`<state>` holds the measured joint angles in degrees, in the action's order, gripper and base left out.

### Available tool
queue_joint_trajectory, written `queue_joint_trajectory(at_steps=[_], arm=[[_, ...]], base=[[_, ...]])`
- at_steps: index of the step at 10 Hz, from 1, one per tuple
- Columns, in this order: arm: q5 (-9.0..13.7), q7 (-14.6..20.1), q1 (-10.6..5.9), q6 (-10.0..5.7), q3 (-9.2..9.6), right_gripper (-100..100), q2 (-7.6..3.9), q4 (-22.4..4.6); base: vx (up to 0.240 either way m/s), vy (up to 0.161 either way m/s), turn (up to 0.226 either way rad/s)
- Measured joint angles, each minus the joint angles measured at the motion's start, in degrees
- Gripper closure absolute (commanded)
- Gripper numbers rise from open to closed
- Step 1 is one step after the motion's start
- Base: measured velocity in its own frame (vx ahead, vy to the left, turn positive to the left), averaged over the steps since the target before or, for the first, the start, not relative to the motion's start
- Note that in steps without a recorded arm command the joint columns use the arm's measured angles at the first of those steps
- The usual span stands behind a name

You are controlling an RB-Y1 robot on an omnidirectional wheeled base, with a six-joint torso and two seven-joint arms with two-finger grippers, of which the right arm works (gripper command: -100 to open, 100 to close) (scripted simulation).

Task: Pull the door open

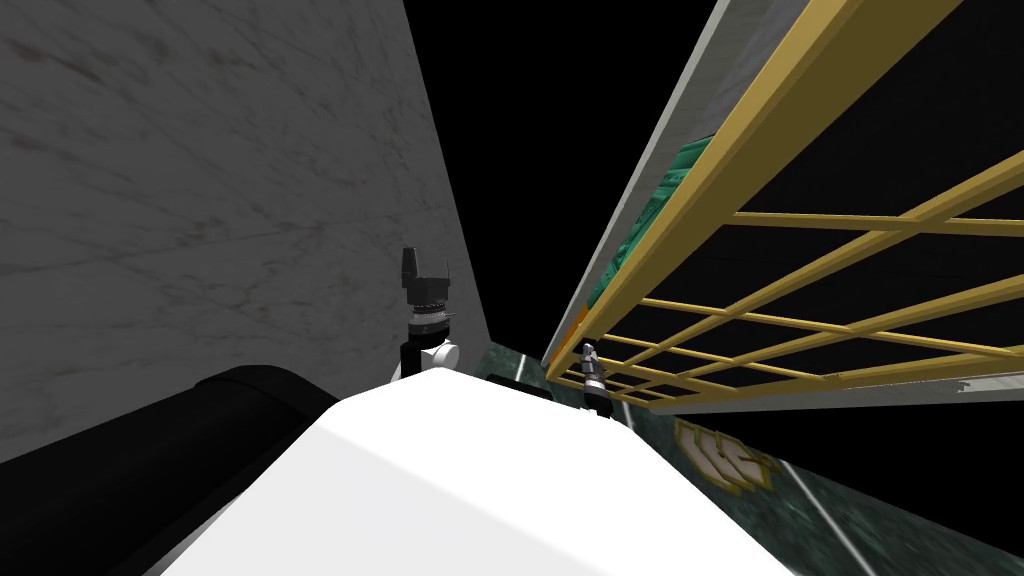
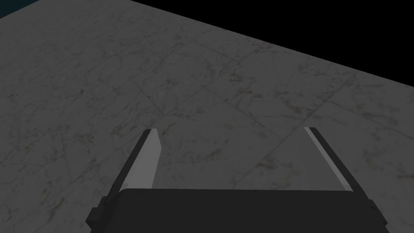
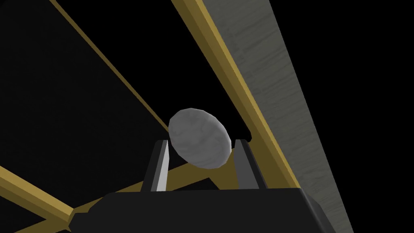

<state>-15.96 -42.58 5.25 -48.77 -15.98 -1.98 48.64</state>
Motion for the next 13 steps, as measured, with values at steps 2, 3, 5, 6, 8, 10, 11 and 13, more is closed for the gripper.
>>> queue_joint_trajectory(at_steps=[2,3,5,6,8,10,11,13], arm=[[1.08,2.87,-0.30,-0.05,0.25,100,-0.31,-0.41],[1.47,3.93,-0.53,-0.25,0.27,100,-0.51,-0.88],[2.97,7.01,-0.60,-0.27,0.58,100,-0.93,-0.93],[3.38,8.17,-0.67,-0.28,0.68,100,-0.98,-0.96],[5.06,11.33,-1.13,-0.53,0.93,100,-1.64,-1.78],[6.23,14.27,-0.77,-0.38,1.17,-100,-1.85,-1.10],[5.53,13.44,-0.35,-0.59,1.13,-100,-2.05,-0.90],[4.42,10.99,0.11,-0.96,1.04,-100,-2.23,-0.63]], base=[[-0.057,-0.011,0.042],[-0.050,-0.007,0.059],[-0.066,-0.015,0.062],[-0.052,-0.002,0.056],[-0.063,-0.014,0.066],[-0.060,-0.026,0.003],[-0.028,0.000,-0.047],[-0.015,0.010,-0.028]])
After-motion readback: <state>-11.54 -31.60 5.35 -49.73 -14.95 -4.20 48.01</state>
